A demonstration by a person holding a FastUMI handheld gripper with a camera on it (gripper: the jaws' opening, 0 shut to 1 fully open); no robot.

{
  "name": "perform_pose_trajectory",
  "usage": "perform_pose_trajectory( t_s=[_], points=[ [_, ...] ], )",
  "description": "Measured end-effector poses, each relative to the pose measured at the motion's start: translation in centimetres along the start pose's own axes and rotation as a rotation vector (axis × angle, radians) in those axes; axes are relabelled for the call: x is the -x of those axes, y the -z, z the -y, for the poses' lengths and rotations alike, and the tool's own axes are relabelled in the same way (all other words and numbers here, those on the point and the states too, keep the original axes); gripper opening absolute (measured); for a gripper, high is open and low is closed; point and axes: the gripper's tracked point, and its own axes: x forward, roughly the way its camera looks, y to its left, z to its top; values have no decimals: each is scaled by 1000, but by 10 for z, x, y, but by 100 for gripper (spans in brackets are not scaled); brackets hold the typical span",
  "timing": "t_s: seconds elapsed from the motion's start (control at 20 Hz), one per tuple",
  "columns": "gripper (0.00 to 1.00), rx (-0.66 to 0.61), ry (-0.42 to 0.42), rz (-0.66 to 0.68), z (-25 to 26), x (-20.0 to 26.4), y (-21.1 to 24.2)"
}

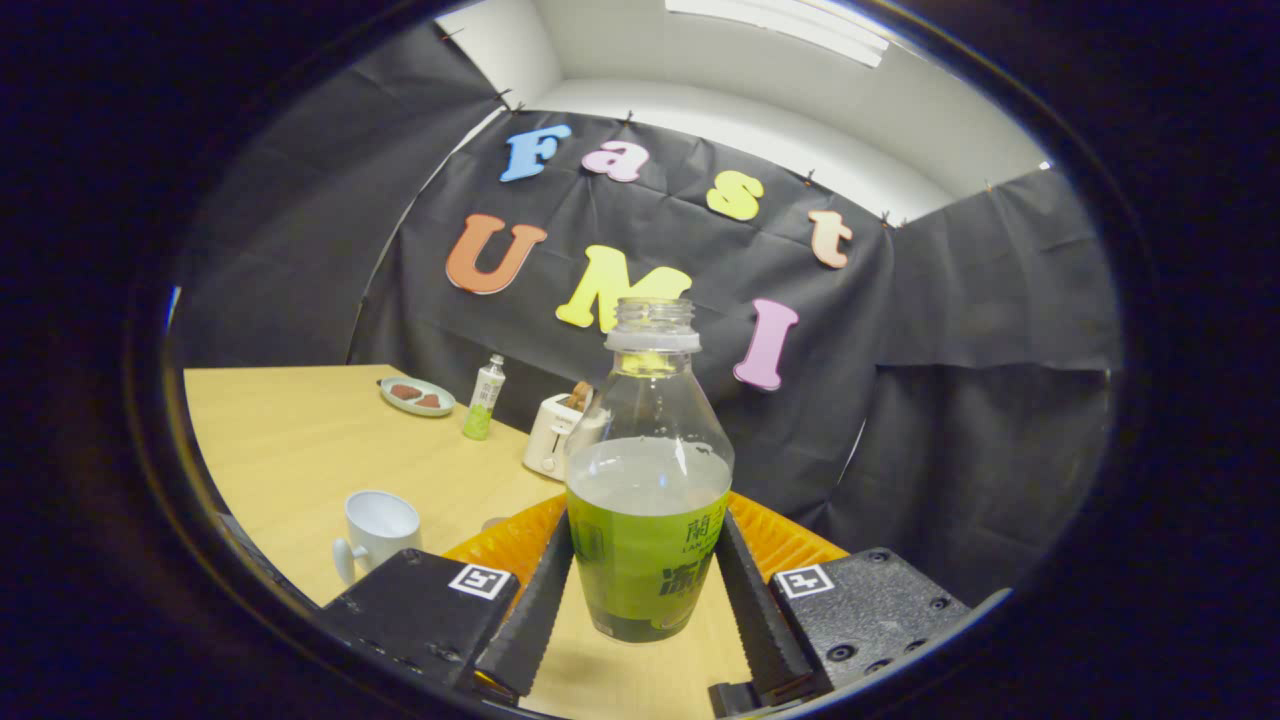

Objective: Take the bottle from table, then pour the juice into the cup, finally place the bottle on the coaster

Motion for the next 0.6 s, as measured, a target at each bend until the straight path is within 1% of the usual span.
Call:
perform_pose_trajectory(
  t_s=[0.05, 0.25, 0.3, 0.45, 0.6],
  points=[
    [82, 64, 5, -3, 0, -1, 1],
    [82, 323, 84, -29, 0, -19, 9],
    [82, 361, 102, -35, 2, -24, 11],
    [82, 424, 104, -72, -4, -32, 20],
    [82, 497, 129, -62, -3, -33, 10]
  ],
)
